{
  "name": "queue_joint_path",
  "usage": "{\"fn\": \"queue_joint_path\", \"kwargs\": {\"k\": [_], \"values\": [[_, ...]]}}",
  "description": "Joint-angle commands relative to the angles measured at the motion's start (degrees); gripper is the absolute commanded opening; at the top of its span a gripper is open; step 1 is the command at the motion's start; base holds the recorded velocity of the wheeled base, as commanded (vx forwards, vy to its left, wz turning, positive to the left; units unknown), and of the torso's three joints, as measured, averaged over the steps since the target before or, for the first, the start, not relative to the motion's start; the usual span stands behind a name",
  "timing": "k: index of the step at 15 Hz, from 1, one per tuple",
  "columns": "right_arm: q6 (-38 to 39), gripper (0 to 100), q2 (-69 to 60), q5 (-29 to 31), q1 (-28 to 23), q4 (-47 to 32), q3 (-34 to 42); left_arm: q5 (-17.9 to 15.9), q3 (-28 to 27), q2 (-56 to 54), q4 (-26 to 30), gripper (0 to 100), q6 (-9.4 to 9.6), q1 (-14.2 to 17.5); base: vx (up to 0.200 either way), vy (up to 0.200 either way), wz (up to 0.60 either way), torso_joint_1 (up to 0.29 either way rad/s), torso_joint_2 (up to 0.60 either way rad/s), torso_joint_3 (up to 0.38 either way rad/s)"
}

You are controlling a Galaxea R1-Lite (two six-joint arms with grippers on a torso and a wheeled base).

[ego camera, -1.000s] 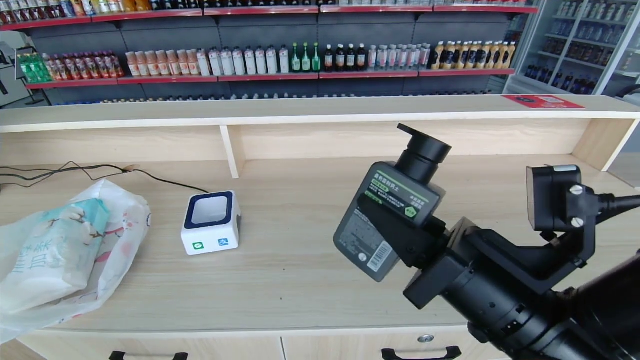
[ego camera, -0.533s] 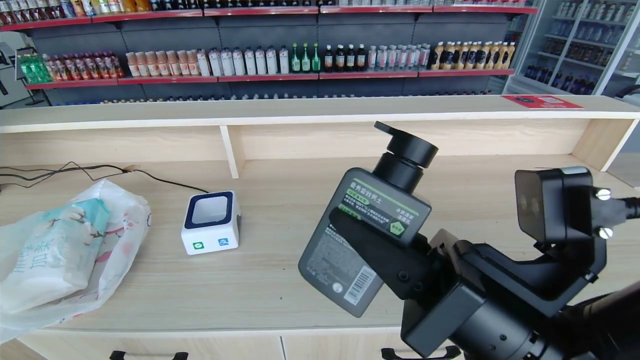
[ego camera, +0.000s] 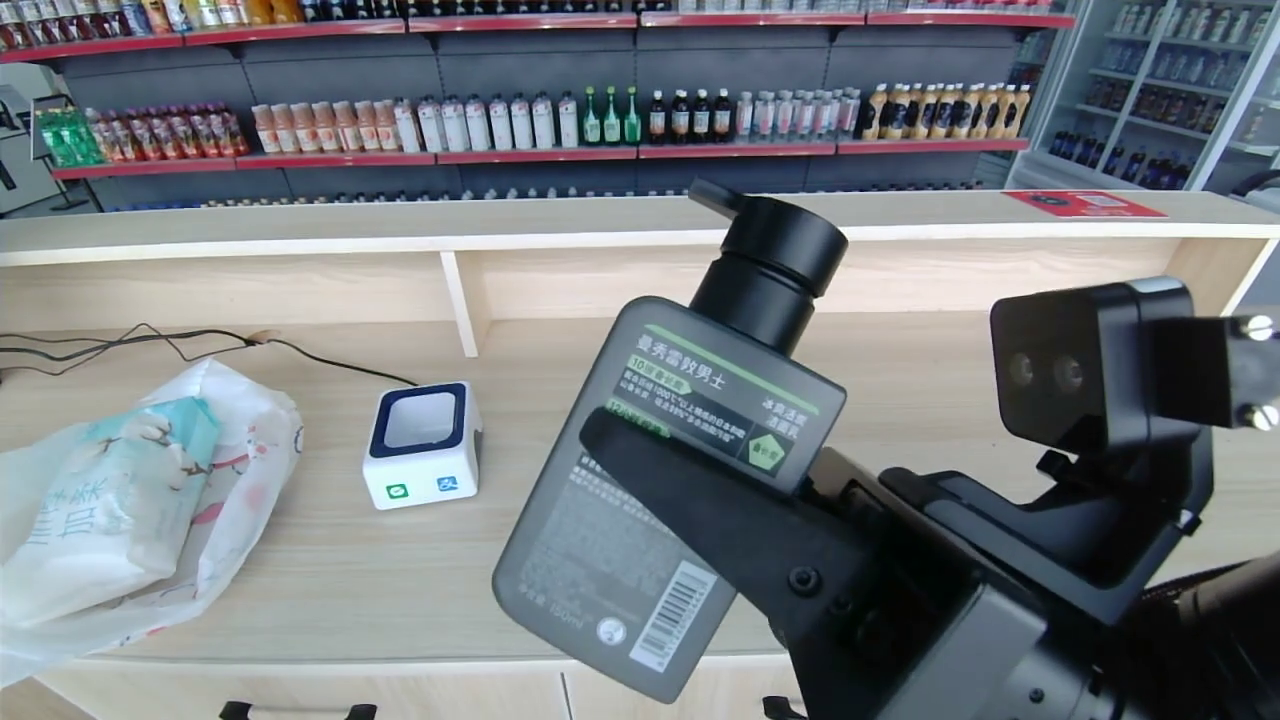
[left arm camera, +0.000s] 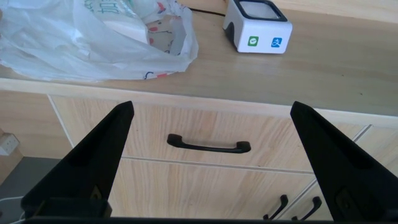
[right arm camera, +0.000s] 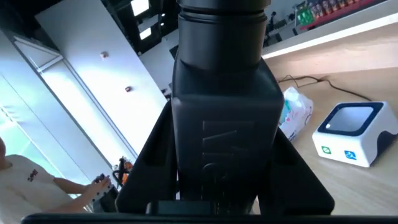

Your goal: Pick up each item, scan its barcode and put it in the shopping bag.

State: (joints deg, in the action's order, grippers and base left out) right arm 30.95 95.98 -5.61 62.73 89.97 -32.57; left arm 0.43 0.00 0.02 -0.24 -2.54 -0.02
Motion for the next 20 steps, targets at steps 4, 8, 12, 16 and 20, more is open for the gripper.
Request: {"fn": "queue_joint_path", "kwargs": {"k": [4, 8, 12, 16, 20], "values": [[0.4, 0, 0.8, -2.2, -0.3, 0.0, -0.8, 0.0, 0.0, 0.0, 0.0, 100, -0.01, 0.0, 0.0, 0.0, 0.0, 0.0, 0.0, 0.0], [-2.1, 0, 0.6, -3.0, -3.1, 0.0, 1.5, 0.0, 0.0, 0.0, 0.0, 100, -0.01, -0.1, 0.0, 0.0, 0.0, 0.0, 0.0, 0.0], [-8.1, 0, 0.5, -2.9, -12.5, 0.0, 2.5, 0.0, 0.0, 0.0, 0.0, 100, -0.01, -0.1, 0.0, 0.0, 0.0, 0.0, 0.0, 0.0], [-16.0, 0, 0.2, -3.1, -17.8, 0.0, 4.2, 0.0, 0.0, 0.0, 0.0, 100, -0.01, -0.1, 0.0, 0.0, 0.0, 0.0, 0.0, 0.0], [-24.7, 0, 0.5, -2.3, -20.2, 0.0, 11.7, 0.0, 0.0, 0.1, 0.0, 100, -0.01, -0.1, 0.0, 0.0, 0.0, 0.0, 0.0, 0.0]]}}
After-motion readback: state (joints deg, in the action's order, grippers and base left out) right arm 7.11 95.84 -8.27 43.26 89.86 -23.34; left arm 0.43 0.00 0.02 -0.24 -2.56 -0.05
